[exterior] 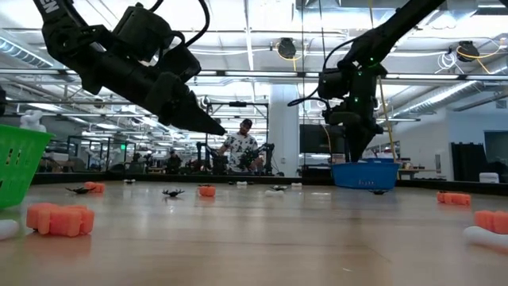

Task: Sort Halloween decoration
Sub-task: Put the black spider toy into the yellow bin

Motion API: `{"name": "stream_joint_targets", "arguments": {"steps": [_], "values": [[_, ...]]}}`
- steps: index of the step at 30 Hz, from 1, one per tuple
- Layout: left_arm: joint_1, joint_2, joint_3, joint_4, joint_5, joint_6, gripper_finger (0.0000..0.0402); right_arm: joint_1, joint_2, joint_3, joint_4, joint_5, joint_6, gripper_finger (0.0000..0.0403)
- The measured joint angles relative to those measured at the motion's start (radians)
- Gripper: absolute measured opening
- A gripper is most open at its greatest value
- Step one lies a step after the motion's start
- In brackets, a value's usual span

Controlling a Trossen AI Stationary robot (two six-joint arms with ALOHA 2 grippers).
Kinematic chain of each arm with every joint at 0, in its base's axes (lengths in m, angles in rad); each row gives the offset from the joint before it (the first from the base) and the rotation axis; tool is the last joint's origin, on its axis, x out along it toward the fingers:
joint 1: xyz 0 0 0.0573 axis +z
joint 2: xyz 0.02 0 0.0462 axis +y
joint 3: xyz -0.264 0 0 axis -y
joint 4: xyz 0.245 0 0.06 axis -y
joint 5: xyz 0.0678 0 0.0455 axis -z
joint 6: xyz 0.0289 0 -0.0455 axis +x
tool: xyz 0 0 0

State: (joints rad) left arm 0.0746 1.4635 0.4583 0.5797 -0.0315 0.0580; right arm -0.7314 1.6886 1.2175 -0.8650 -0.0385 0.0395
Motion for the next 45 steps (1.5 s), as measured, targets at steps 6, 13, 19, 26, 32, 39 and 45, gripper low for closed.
{"name": "stream_joint_targets", "arguments": {"steps": [6, 13, 19, 26, 32, 39, 45], "values": [[0.000, 0.000, 0.000, 0.000, 0.000, -0.001, 0.0000, 0.001, 0.000, 0.000, 0.024, -0.067, 0.002, 0.0001], [0.000, 0.000, 0.000, 0.001, 0.000, -0.001, 0.0000, 0.020, -0.013, 0.009, 0.025, -0.066, -0.001, 0.0001], [-0.003, 0.000, 0.000, -0.009, 0.000, -0.001, 0.0000, 0.084, -0.097, 0.052, -0.075, -0.067, 0.011, 0.0024], [-0.003, 0.000, 0.000, -0.022, 0.000, -0.001, 0.0000, 0.288, -0.153, -0.062, -0.108, -0.137, 0.084, 0.0086], [-0.003, 0.000, 0.000, -0.030, 0.001, -0.001, 0.0000, 0.407, -0.151, -0.245, 0.070, -0.140, 0.171, 0.0138], [-0.003, 0.000, 0.000, -0.031, 0.001, -0.007, 0.0000, 0.425, -0.151, -0.339, 0.203, 0.010, 0.214, 0.0151], [-0.003, 0.000, 0.000, -0.032, 0.001, -0.026, 0.0000, 0.426, -0.151, -0.355, 0.227, -0.014, 0.214, 0.0147]]}}
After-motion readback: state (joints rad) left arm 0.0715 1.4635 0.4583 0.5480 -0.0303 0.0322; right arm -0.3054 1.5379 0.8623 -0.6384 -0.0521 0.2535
